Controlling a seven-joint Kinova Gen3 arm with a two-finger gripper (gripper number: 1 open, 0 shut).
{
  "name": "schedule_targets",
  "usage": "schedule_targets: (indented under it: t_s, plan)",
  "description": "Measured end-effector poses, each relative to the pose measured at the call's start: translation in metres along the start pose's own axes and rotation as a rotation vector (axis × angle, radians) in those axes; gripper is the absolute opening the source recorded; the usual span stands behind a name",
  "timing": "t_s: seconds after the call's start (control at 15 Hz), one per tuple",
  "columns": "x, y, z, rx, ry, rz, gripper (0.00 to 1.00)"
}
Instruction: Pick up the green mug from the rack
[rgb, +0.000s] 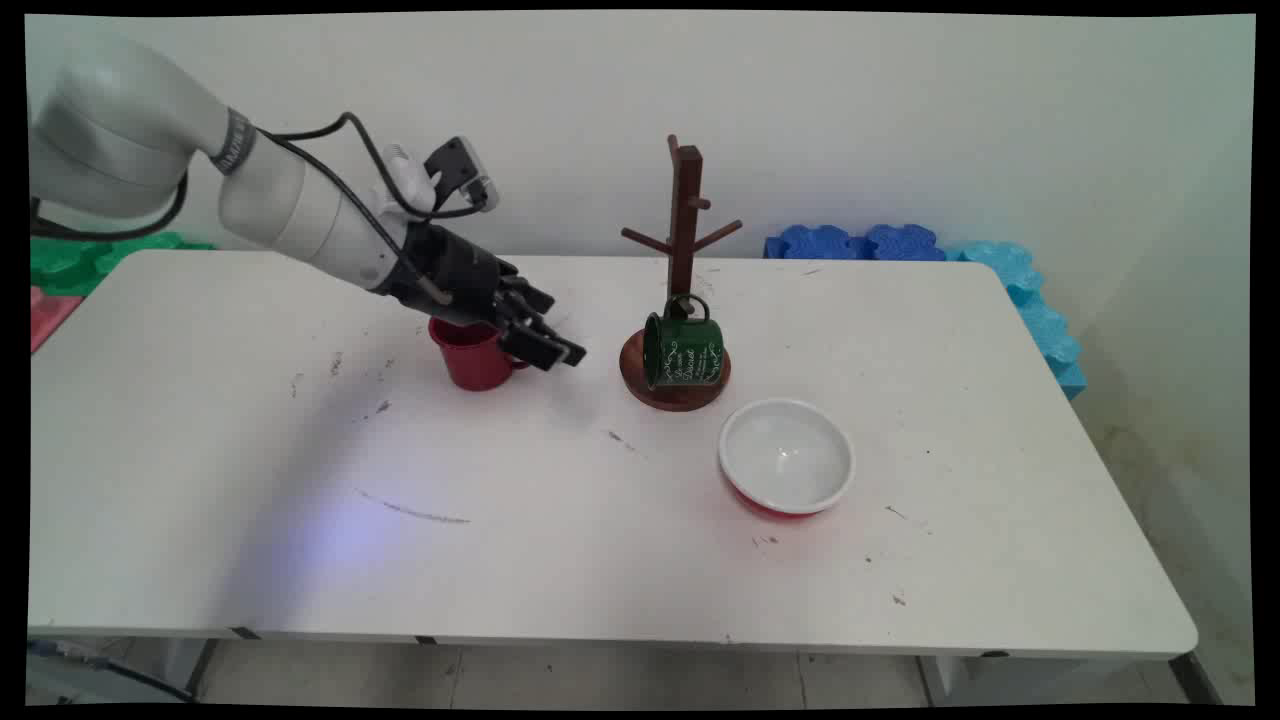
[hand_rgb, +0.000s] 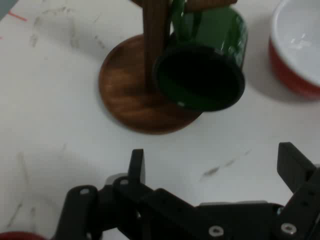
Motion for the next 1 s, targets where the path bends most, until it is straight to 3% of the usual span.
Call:
schedule_targets:
  t_s: [0.4,1.0]
  plan:
    - [0.002,0.012,0.019,-0.052,0.058,-0.132,1.00]
    - [-0.001,0.021,0.055,-0.096,0.113,-0.288,1.00]
